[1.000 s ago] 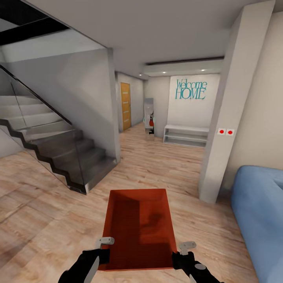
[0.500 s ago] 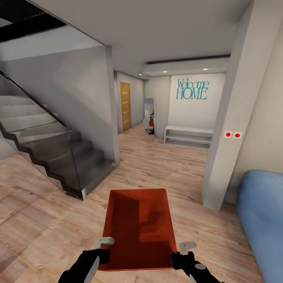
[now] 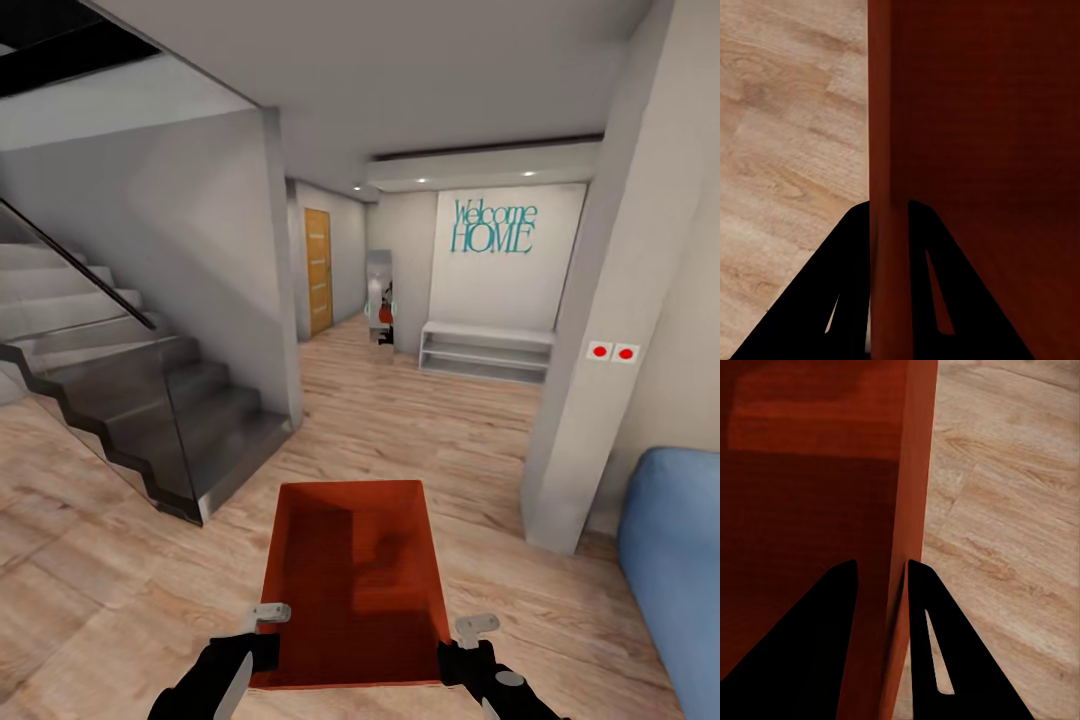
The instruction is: Move the two storage containers from the living room to the garage. In the garage, place one container on the floor and stack the other container on top of it (either order is fine).
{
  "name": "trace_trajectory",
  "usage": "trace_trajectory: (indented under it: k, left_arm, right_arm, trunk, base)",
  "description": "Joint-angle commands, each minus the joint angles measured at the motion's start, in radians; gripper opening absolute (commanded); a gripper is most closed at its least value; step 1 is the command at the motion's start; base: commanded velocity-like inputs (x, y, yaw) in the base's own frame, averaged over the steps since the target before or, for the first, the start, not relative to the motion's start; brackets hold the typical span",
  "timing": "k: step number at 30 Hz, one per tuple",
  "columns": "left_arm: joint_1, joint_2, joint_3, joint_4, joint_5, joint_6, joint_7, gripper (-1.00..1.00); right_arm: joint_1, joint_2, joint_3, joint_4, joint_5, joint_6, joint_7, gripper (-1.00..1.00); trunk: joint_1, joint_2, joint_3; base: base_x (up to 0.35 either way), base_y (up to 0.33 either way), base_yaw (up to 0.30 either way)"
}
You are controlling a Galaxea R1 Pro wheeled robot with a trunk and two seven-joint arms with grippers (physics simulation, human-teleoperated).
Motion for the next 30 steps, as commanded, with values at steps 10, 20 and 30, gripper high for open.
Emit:
trace_trajectory:
  k: [10,20,30]
  left_arm:
    - [-0.001,-0.003,0.015,-0.028,-0.023,0.007,0.005,-1.0]
    - [-0.001,-0.003,0.015,-0.028,-0.023,0.007,0.005,-1.0]
    - [-0.001,-0.003,0.015,-0.028,-0.024,0.007,0.005,-1.0]
  right_arm:
    - [0.001,0.003,0.018,0.003,-0.006,-0.001,0.0,-1.0]
    - [0.001,0.003,0.018,0.003,-0.006,-0.001,0.0,-1.0]
    - [0.001,0.003,0.018,0.003,-0.006,-0.001,0.0,-1.0]
  trunk:
    - [0.001,-0.001,0.0]
    - [0.001,-0.001,0.0]
    - [0.001,-0.001,0.0]
  base:
    - [0.325,0.0,0.0]
    - [0.325,-0.069,0.0]
    - [0.325,-0.107,0.0]
